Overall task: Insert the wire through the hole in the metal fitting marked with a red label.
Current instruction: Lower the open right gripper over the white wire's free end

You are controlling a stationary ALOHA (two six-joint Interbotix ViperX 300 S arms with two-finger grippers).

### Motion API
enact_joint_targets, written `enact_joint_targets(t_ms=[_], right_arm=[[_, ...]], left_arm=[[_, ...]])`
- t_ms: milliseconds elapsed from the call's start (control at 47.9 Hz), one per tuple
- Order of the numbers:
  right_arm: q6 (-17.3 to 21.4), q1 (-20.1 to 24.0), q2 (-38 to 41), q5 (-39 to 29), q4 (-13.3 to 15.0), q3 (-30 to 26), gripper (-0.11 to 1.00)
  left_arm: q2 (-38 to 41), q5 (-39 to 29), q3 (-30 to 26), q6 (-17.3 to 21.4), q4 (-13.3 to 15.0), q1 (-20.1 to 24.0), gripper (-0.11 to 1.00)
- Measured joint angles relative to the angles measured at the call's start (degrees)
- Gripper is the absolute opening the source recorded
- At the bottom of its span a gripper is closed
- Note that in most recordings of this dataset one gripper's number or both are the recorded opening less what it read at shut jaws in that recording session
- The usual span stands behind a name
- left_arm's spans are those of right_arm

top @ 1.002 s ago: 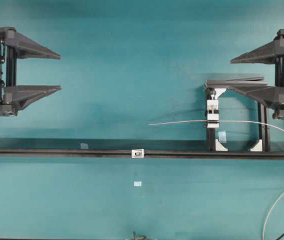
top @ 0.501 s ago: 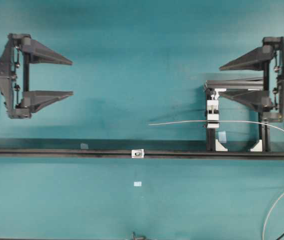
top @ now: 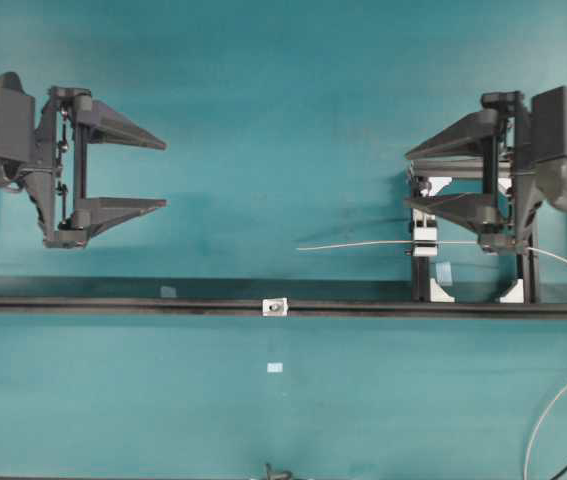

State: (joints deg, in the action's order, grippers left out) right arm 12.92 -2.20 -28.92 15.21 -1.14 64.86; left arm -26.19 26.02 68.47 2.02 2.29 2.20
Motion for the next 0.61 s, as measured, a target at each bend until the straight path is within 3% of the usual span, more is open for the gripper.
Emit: enact_joint_targets(t_ms=[605], right_arm=[[1.23, 4.13, 11.78, 2.55, 0.0, -3.69, 0.75]], left_arm=[[5.89, 4.39, 0.97, 0.0, -0.09, -0.09, 0.7]])
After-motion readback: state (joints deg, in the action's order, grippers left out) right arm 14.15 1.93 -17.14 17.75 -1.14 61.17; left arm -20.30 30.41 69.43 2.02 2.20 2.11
